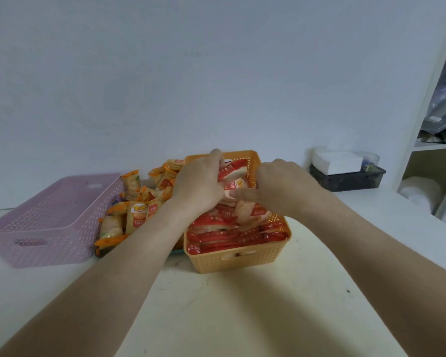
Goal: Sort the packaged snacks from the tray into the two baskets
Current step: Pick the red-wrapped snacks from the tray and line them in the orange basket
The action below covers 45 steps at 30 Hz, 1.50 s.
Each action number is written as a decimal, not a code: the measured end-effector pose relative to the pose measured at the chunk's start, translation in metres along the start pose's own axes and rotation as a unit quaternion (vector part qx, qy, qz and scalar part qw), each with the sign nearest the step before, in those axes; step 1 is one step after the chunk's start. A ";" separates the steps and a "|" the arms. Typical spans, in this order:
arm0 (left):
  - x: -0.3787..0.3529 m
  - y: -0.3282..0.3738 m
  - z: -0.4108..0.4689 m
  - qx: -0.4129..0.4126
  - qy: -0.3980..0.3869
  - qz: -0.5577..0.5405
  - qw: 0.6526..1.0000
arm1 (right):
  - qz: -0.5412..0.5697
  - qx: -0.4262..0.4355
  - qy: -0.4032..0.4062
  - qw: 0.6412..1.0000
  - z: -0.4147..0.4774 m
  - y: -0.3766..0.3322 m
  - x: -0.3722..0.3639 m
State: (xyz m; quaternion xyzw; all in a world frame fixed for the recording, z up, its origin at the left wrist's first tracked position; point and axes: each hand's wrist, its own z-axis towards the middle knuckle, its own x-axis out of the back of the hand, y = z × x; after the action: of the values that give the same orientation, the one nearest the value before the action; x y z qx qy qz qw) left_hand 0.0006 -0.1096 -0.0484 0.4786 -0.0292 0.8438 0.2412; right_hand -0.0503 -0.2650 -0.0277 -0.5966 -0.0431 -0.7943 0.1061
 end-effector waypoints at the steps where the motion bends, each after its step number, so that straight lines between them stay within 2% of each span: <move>1: 0.004 -0.002 -0.004 -0.003 0.014 -0.003 1.000 | -0.012 0.006 0.010 1.000 0.002 -0.004 -0.006; 3: 0.008 -0.006 -0.011 -0.010 0.007 0.000 1.000 | -0.035 0.011 0.009 0.999 0.004 -0.005 -0.019; 5: 0.013 -0.011 -0.016 -0.019 -0.027 -0.015 0.999 | -0.067 0.024 -0.026 0.997 0.003 -0.006 -0.031; 8: 0.019 -0.013 -0.024 -0.029 -0.140 -0.055 0.988 | -0.092 0.035 -0.085 0.991 0.000 -0.006 -0.035; 11: 0.022 -0.014 -0.029 -0.035 -0.214 -0.040 0.975 | 0.036 -0.006 -0.041 0.998 -0.003 0.004 -0.016; 13: 0.023 -0.015 -0.027 -0.023 -0.219 -0.072 0.973 | 0.103 0.018 -0.021 0.994 -0.003 0.007 -0.004; 15: 0.023 -0.014 -0.024 0.004 -0.234 -0.157 0.959 | 0.185 0.065 -0.042 0.980 -0.003 0.001 -0.002; 16: 0.023 -0.011 -0.021 0.025 -0.245 -0.213 0.946 | 0.185 0.081 -0.041 0.979 -0.002 0.000 -0.006; 18: 0.022 -0.010 -0.015 0.062 -0.245 -0.272 0.929 | 0.093 0.080 0.011 0.992 -0.001 0.001 -0.017; 20: 0.019 -0.010 -0.007 0.052 -0.223 -0.215 0.949 | 0.026 0.053 0.067 0.996 -0.002 0.007 -0.025; 22: 0.012 -0.012 0.001 -0.001 -0.250 -0.049 0.967 | 0.035 0.073 0.073 0.994 -0.002 0.012 -0.035; 24: 0.002 -0.009 0.006 -0.033 -0.326 0.081 0.941 | 0.071 0.098 0.049 0.992 -0.002 0.014 -0.042; 26: -0.007 -0.003 0.011 -0.033 -0.385 0.133 0.913 | 0.100 0.090 -0.002 0.991 -0.002 0.015 -0.042; 29: -0.014 0.001 0.016 -0.044 -0.414 0.170 0.893 | 0.083 0.082 -0.059 0.991 -0.004 0.017 -0.040; 31: -0.021 -0.001 0.018 -0.063 -0.412 0.191 0.889 | 0.075 0.085 -0.056 0.992 -0.006 0.015 -0.043; 34: -0.028 -0.003 0.017 -0.081 -0.409 0.224 0.881 | 0.049 0.085 0.001 0.995 -0.011 0.009 -0.054; 38: -0.024 0.004 0.014 -0.066 -0.430 0.264 0.861 | 0.009 0.082 0.057 0.995 -0.019 0.004 -0.061; 45: -0.024 0.001 0.010 -0.078 -0.357 0.178 0.914 | 0.004 0.058 0.063 0.996 -0.019 0.003 -0.061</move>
State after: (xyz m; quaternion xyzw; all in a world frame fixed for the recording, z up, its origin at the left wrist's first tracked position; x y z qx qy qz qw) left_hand 0.0183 -0.1222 -0.0622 0.7144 -0.2641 0.6407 0.0966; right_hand -0.0510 -0.2647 -0.0912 -0.5387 -0.0801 -0.8258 0.1462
